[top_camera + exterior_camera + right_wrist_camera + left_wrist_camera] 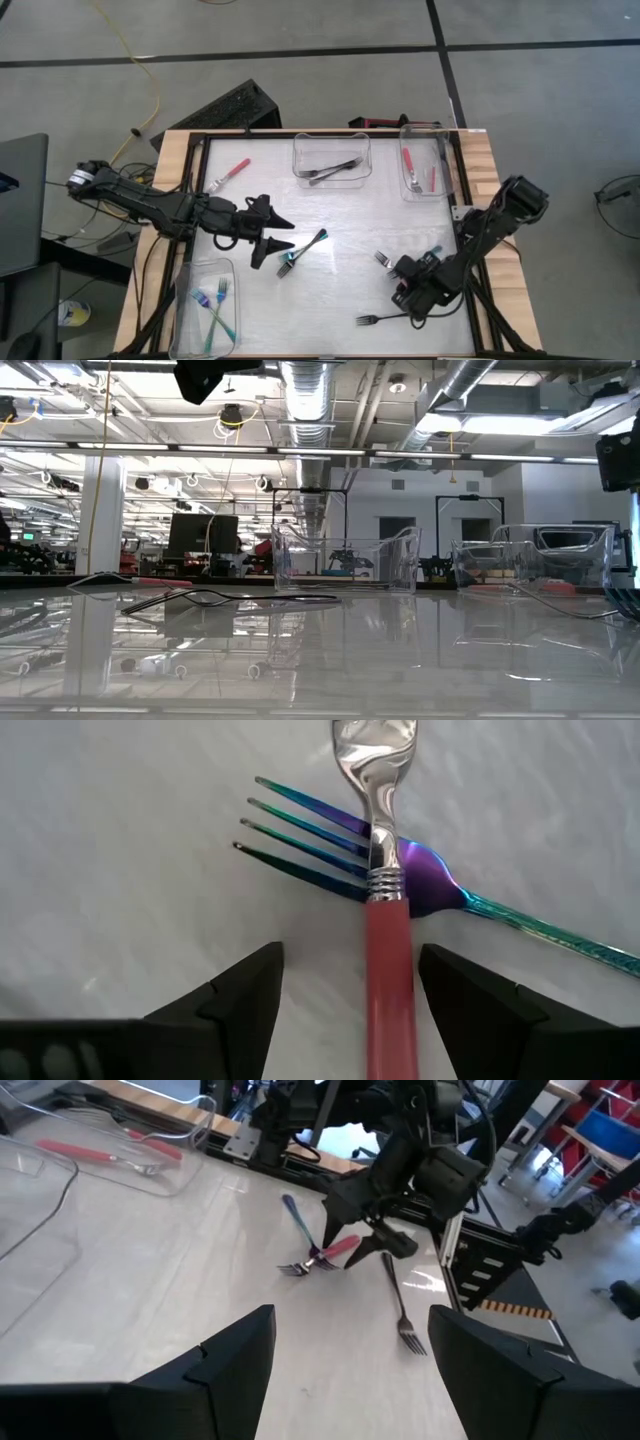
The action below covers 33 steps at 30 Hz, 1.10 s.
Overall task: Sort silverware by color (type)
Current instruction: Put the bottom pink fork into the top right transparent bin
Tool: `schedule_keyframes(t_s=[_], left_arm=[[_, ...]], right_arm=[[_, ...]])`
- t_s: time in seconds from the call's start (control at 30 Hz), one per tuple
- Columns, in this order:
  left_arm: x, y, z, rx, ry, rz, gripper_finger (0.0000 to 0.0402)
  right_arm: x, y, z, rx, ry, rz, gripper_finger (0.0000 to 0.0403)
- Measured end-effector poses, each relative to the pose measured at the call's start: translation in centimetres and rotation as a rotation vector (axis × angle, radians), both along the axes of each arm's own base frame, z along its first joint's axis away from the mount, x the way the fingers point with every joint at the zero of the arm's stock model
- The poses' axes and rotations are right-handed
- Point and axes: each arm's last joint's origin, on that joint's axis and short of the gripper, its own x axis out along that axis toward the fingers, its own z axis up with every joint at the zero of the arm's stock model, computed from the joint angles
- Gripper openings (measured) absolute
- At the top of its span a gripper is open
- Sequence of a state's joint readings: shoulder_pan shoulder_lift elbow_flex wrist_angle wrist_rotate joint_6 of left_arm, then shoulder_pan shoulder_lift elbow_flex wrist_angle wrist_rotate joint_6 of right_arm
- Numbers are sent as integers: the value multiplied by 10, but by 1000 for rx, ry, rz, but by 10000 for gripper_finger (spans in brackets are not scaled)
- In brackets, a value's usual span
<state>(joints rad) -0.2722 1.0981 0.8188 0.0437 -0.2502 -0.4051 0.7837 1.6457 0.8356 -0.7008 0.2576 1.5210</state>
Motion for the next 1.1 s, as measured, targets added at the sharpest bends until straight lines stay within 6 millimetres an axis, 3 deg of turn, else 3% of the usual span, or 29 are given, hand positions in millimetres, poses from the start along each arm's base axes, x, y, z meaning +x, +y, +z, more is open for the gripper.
schedule_keyframes(t_s=[0.2,0.47,0.8,1.1], left_arm=[[0,-1,0,-50,5,-11,248],[0,-1,-1,-79,14,-18,248],[0,-1,-1,-93,11,-13,247],[0,-1,-1,-82,11,-8,247]], right_arm=[[2,5,-13,-12,23,2,216],[-2,-1,-1,-16,-13,-21,68],[-5,-12,40,-9,-228,-47,68],[-7,-30,94,-3,-480,-71,68]])
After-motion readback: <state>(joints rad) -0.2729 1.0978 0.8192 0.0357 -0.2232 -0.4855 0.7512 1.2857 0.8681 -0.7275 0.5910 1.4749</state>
